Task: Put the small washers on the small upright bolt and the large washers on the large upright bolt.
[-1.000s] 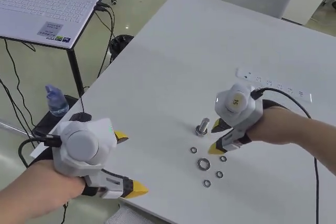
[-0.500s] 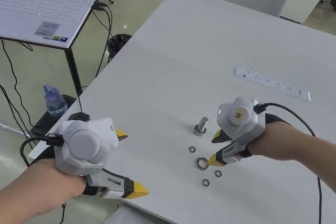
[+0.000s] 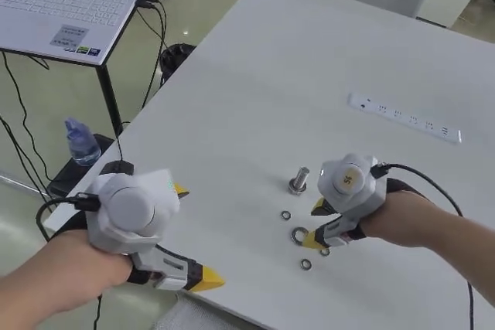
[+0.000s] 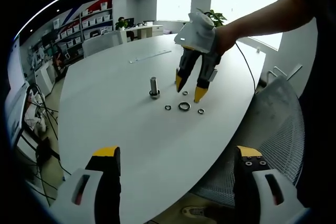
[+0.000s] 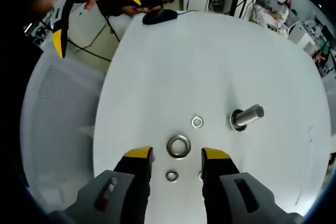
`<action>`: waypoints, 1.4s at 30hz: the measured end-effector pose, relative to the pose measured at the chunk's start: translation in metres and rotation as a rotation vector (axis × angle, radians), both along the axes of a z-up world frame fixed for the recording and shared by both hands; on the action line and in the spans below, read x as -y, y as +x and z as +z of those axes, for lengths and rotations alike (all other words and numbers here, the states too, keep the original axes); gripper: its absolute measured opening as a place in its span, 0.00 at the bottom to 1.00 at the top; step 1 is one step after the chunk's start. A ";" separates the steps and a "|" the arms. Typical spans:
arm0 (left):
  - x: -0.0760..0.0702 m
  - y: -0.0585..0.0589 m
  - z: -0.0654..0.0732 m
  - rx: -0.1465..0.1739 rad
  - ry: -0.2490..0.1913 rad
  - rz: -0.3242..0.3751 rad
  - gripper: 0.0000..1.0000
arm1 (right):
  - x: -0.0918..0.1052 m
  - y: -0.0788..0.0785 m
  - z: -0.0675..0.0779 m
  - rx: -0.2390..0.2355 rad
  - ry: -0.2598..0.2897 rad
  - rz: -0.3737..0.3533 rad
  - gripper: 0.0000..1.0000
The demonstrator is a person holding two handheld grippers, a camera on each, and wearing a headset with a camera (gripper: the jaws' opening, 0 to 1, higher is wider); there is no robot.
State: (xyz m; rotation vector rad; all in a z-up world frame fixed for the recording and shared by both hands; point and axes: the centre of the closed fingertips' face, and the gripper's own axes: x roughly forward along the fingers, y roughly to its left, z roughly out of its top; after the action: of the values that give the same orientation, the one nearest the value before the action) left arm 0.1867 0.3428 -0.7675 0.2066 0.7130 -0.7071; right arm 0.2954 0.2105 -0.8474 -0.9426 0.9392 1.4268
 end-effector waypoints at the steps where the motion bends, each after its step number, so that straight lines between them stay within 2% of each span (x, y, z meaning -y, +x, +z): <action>1: 0.001 0.000 0.000 -0.002 -0.002 -0.001 0.90 | 0.001 0.002 -0.004 0.008 -0.003 -0.003 0.39; 3: 0.002 0.002 0.003 -0.001 -0.010 0.009 0.91 | 0.002 0.004 -0.009 0.020 -0.010 -0.005 0.39; 5: 0.002 0.004 0.006 0.003 -0.017 0.013 0.93 | 0.003 0.004 -0.014 0.006 -0.017 -0.017 0.39; 7: 0.000 0.005 0.007 0.004 -0.008 0.018 0.94 | 0.004 0.004 -0.018 0.013 -0.017 -0.014 0.39; 14: 0.000 0.003 0.007 -0.005 -0.024 0.025 0.96 | 0.001 0.003 -0.026 0.031 -0.033 -0.004 0.39; 28: 0.004 -0.002 0.003 -0.021 -0.032 0.016 0.94 | 0.001 0.004 -0.029 0.062 -0.074 0.019 0.37; 32: 0.006 -0.004 0.003 -0.023 -0.027 0.006 0.93 | 0.000 0.005 -0.030 0.059 -0.083 0.009 0.36; 34: 0.006 -0.004 0.003 -0.023 -0.026 0.004 0.92 | -0.001 0.002 -0.030 0.041 -0.086 0.005 0.35; 42: 0.004 -0.004 0.002 -0.029 -0.032 0.006 0.90 | 0.001 0.007 -0.031 0.039 -0.100 -0.002 0.30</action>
State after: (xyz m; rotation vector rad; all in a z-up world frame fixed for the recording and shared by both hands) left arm 0.1828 0.3387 -0.7655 0.1648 0.7289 -0.7164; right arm 0.3028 0.2096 -0.8779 -1.0393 0.9892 1.3648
